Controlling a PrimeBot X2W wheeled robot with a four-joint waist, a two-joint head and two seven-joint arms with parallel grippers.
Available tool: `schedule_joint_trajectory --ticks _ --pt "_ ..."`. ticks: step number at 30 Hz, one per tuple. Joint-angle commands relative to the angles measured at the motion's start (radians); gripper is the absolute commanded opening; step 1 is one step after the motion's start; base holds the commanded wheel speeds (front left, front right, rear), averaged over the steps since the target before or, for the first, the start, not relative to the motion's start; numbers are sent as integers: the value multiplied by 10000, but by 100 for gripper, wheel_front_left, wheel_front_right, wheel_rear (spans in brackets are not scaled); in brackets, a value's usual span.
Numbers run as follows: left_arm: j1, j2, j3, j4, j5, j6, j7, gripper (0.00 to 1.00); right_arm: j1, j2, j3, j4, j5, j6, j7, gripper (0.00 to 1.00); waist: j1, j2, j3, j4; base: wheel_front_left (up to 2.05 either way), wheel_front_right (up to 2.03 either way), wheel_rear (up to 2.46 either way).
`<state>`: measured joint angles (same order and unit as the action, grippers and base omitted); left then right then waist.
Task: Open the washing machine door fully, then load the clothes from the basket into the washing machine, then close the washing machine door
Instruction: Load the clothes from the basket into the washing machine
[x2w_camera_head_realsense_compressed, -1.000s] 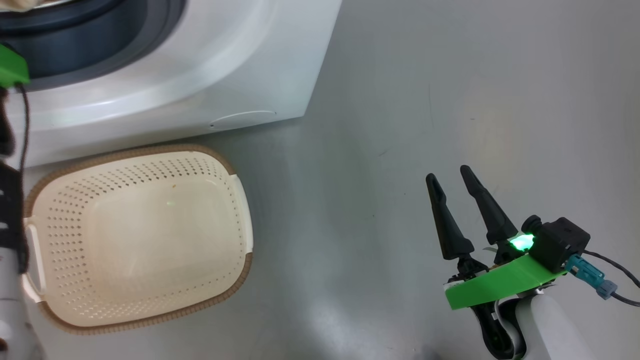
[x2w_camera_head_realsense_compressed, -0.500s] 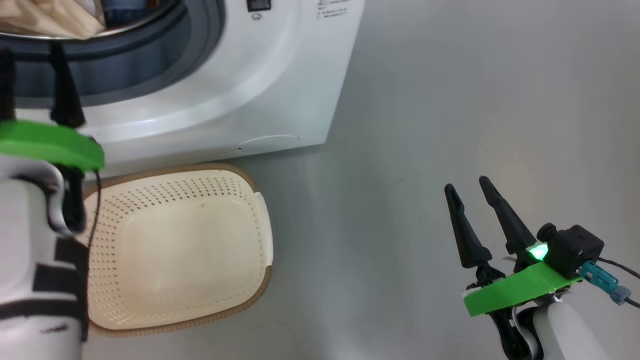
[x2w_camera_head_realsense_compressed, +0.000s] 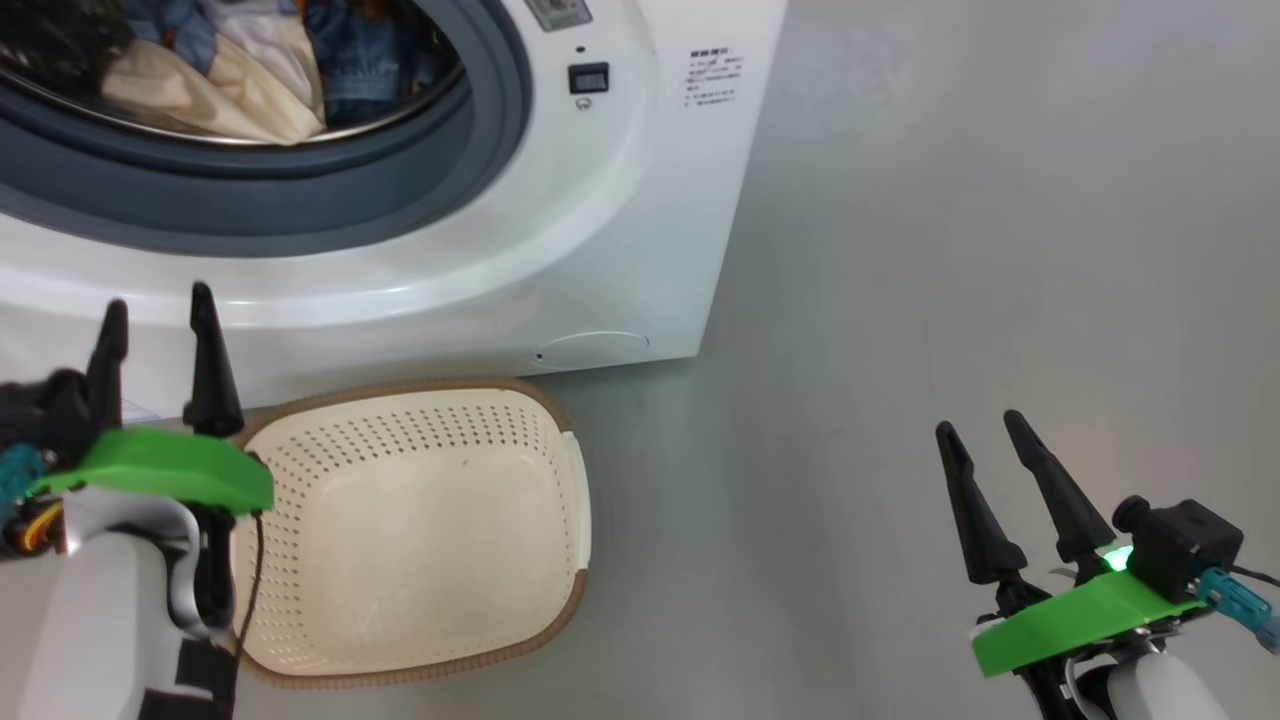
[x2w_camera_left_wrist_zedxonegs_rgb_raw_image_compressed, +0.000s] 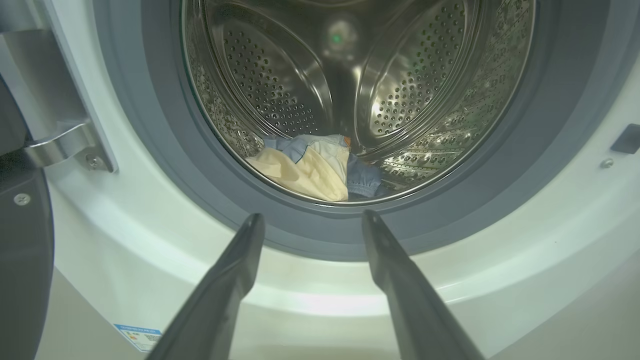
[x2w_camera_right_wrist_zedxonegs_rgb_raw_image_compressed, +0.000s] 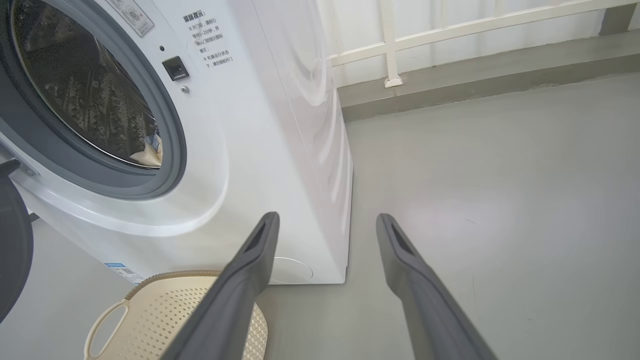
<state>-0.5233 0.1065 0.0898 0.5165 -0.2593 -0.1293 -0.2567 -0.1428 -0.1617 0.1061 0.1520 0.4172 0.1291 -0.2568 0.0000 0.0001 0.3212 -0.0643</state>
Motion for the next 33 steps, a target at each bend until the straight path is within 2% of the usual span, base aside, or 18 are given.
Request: schedule_joint_trajectory --ticks 1,11,33 --pt "179 275 295 -347 29 -14 -51 100 187 -132 117 -203 94 16 -49 100 0 -1 -236 204 0 0 0" --pt "1567 240 176 -1002 148 -14 -51 100 684 -262 -96 -155 140 16 -49 100 0 -1 -845 368 0 0 0" --pt "4210 -76 799 -2616 279 -14 -51 100 1728 -544 -426 -177 337 16 -49 100 0 -1 -2130 569 0 0 0"
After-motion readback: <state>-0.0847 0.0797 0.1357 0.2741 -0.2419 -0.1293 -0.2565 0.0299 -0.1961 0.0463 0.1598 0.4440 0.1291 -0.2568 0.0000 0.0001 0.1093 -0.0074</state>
